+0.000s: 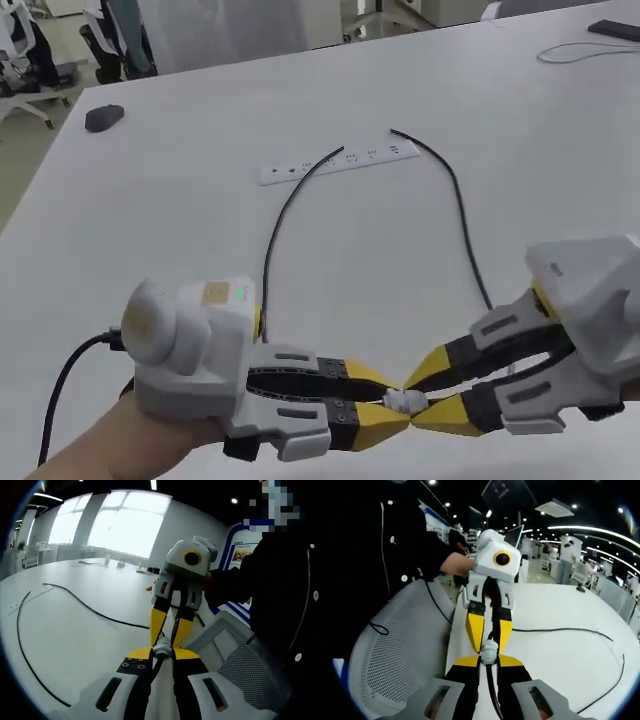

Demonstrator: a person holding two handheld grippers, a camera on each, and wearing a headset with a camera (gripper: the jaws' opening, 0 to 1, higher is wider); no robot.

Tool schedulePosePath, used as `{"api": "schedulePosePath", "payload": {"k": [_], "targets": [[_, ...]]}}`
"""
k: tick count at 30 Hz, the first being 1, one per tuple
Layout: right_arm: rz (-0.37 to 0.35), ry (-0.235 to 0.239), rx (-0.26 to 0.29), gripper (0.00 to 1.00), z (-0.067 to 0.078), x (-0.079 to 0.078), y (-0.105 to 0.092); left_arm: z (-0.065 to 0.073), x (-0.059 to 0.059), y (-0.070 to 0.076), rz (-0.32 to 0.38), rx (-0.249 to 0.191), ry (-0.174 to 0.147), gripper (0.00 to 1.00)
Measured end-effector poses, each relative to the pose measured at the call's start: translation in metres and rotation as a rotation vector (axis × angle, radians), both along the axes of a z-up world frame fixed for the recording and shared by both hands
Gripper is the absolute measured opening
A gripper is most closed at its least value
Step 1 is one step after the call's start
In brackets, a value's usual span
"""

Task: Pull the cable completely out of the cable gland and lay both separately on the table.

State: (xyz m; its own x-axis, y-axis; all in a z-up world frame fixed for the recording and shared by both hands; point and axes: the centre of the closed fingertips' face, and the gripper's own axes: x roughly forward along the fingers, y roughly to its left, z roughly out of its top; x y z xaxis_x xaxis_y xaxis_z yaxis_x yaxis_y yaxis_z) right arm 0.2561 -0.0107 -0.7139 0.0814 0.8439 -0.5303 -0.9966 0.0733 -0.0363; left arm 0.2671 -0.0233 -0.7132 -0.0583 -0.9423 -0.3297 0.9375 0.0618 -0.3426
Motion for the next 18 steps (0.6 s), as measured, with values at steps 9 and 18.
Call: {"api": "schedulePosePath", "payload": {"k": [9, 18], "targets": [[0.026, -0.156, -0.058, 0.08, -0.003, 0.003, 0.001, -0.002, 0.001, 0.003, 0.031, -0.001, 0.013, 0.15], [-0.138, 0.272, 0.070, 0.20, 0.005, 0.006, -0.004, 0.012, 0.002, 0.006, -0.028, -0.016, -0.182, 0.15]]}}
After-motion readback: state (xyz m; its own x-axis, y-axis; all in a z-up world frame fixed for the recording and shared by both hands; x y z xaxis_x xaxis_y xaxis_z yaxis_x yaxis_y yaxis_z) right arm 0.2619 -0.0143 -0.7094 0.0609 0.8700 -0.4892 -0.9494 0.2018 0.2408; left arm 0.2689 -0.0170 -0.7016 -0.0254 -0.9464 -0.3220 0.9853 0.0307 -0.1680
